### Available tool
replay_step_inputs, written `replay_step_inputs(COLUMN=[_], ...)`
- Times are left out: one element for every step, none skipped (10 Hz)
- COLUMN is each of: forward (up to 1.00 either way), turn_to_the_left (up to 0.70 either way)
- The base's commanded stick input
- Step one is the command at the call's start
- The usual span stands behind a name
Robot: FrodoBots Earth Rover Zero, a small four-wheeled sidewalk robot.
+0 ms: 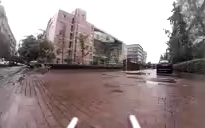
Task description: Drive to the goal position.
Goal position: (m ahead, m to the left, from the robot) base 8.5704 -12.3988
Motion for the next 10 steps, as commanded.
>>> replay_step_inputs(forward=[0.70, 0.70, 0.70, 0.70, 0.70, 0.70, 0.70, 0.70, 0.70, 0.70], turn_to_the_left=[-0.14, -0.14, -0.14, -0.14, -0.14, -0.14, -0.14, -0.14, -0.14, -0.14])
